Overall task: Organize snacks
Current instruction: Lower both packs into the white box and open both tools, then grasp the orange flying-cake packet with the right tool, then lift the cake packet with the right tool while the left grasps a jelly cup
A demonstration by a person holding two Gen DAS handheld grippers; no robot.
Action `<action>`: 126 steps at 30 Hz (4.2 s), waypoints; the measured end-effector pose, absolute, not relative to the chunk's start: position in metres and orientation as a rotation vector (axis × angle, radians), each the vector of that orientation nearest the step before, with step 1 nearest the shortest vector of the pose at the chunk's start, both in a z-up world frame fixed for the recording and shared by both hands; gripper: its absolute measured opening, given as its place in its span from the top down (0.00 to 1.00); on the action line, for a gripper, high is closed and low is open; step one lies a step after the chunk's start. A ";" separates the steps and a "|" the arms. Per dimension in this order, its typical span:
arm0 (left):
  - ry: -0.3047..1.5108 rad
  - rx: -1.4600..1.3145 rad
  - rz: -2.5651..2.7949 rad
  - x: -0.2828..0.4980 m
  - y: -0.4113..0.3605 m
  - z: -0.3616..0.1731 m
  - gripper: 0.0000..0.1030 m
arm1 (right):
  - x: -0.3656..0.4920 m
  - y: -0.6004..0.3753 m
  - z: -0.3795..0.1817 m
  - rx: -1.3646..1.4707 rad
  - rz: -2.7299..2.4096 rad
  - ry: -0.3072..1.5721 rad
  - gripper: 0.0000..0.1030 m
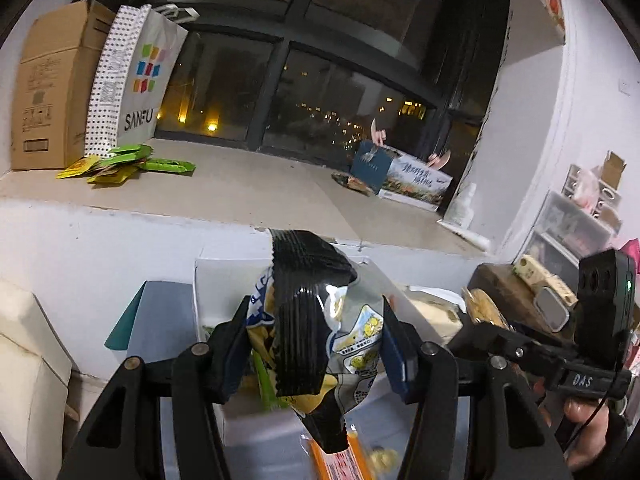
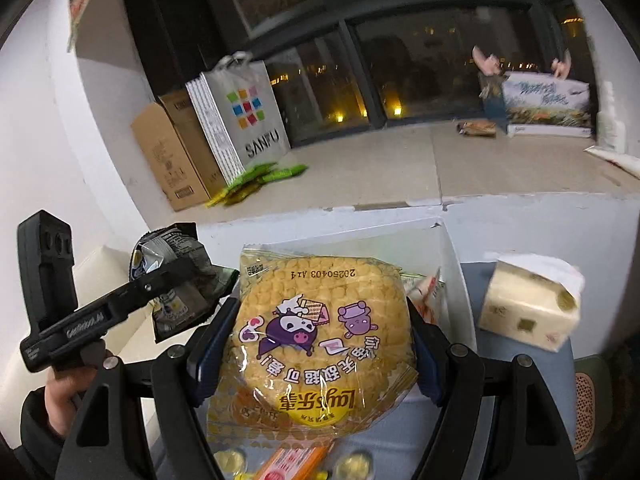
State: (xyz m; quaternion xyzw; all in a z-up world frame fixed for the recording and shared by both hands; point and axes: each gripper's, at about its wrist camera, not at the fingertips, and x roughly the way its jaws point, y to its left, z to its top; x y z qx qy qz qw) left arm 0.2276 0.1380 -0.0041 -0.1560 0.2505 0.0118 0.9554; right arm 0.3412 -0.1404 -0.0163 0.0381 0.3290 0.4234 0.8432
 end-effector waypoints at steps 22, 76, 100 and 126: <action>0.620 -0.233 0.060 0.244 0.140 -0.034 0.00 | 0.372 -0.138 -0.019 0.089 0.852 0.687 0.00; 0.643 -0.328 0.014 0.021 0.094 -0.102 0.00 | 0.277 -0.028 -0.185 -0.462 0.637 1.153 0.37; 0.816 -0.115 0.037 0.087 0.076 -0.154 0.00 | 0.215 -0.200 -0.070 -0.150 0.795 0.815 0.41; 0.654 -0.100 0.036 0.082 0.094 -0.098 0.64 | 0.218 -0.228 -0.075 -0.025 0.789 0.806 0.41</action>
